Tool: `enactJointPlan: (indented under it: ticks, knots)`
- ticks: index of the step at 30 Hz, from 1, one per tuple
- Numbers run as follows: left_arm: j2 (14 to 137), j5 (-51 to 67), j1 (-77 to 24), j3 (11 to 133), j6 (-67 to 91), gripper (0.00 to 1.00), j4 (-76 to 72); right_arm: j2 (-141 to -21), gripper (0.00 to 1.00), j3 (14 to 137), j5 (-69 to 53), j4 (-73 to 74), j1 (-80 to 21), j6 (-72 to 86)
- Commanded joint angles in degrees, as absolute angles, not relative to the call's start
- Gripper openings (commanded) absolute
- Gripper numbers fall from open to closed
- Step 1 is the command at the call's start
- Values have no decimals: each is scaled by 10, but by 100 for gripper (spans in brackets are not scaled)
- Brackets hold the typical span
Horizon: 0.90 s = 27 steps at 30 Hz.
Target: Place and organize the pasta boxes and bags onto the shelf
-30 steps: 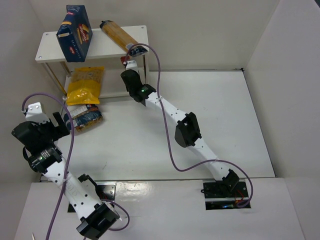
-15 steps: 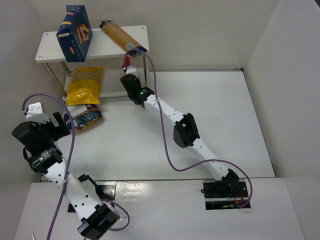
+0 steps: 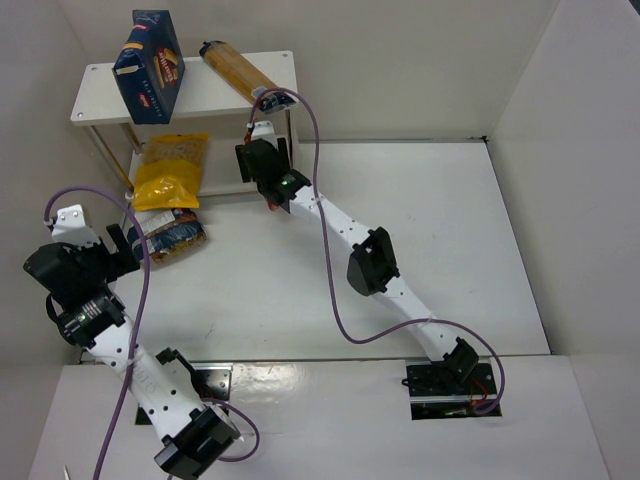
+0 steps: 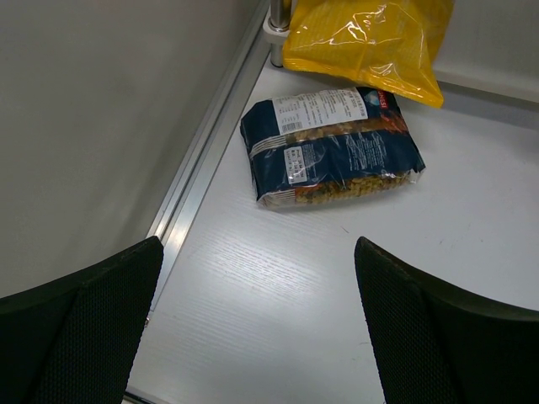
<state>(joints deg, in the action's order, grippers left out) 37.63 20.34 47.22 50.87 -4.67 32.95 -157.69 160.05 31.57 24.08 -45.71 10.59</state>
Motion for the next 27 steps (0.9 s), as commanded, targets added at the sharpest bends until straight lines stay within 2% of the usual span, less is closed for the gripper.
enactJointPlan:
  ticks: [1, 7, 13, 18, 23, 26, 27]
  knots:
    - [370, 221, 477, 506, -59, 100, 314, -1559, 86, 1632, 333, 214, -456, 108]
    - [370, 221, 477, 506, -59, 100, 314, -1554, 99, 1674, 340, 288, -473, 119]
    - [360, 227, 477, 506, -64, 100, 314, -1535, 99, 1725, 302, 419, -508, 146]
    - [354, 232, 477, 506, -69, 100, 314, -1502, 99, 1711, 188, 493, -550, 155]
    - [349, 237, 477, 506, -69, 100, 319, -1452, 99, 1629, 109, 531, -593, 133]
    - [349, 244, 477, 506, -69, 100, 319, -1377, 99, 1490, 70, 506, -626, 112]
    - [349, 244, 477, 506, -75, 100, 319, -1322, 99, 1387, 55, 471, -634, 104]
